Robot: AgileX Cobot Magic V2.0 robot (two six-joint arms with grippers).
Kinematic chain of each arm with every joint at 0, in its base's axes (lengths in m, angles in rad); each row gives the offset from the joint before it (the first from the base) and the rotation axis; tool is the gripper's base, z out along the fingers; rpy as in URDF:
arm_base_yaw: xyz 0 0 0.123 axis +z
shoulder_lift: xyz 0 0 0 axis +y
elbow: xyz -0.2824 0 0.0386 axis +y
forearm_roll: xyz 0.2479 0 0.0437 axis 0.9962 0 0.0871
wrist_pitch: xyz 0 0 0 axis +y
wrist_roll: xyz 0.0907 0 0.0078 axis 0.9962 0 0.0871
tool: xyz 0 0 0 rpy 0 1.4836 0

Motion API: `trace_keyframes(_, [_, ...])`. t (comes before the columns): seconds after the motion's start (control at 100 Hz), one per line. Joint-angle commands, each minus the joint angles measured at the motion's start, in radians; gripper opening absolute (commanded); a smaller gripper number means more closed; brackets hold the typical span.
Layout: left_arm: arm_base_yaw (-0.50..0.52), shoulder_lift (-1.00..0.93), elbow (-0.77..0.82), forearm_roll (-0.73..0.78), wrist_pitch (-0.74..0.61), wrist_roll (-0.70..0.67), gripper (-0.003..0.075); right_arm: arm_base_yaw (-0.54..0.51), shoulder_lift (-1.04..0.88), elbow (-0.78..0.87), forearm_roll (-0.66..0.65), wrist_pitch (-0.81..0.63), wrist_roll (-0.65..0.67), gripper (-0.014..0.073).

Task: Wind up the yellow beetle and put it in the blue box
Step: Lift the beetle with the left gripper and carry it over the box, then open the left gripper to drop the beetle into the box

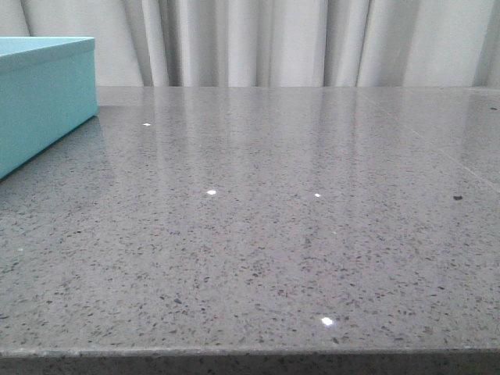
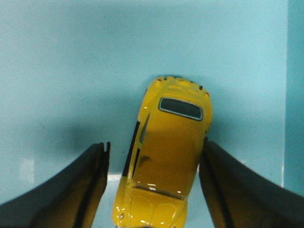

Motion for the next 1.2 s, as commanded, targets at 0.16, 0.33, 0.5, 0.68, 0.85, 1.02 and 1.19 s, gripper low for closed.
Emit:
trace_keyframes(0.16, [-0.001, -0.191, -0.028, -0.029, -0.090, 0.013, 0.0410, -0.002, -0.061, 0.009, 0.003, -0.121, -0.062, 0.0581])
trace_keyframes(0.33, [-0.001, -0.365, 0.036, -0.067, -0.195, 0.041, 0.0375, -0.002, -0.176, 0.144, -0.022, -0.225, -0.065, 0.0578])
trace_keyframes(0.5, [-0.001, -0.554, 0.161, -0.068, -0.262, 0.046, 0.0232, -0.002, -0.287, 0.301, -0.026, -0.283, -0.065, 0.0371])
trace_keyframes(0.68, [-0.001, -0.764, 0.329, -0.119, -0.312, 0.072, 0.0058, -0.002, -0.400, 0.432, -0.026, -0.301, -0.065, 0.0006])
trace_keyframes(0.85, [-0.001, -0.961, 0.514, -0.173, -0.386, 0.121, -0.0018, -0.002, -0.476, 0.540, -0.026, -0.350, -0.065, -0.0067])
trace_keyframes(1.02, [-0.001, -1.142, 0.693, -0.173, -0.468, 0.123, -0.0018, -0.002, -0.526, 0.645, -0.026, -0.457, -0.065, -0.0067])
trace_keyframes(1.19, [-0.001, -1.315, 0.857, -0.215, -0.502, 0.127, -0.0018, -0.002, -0.535, 0.745, -0.026, -0.555, -0.065, -0.0067])
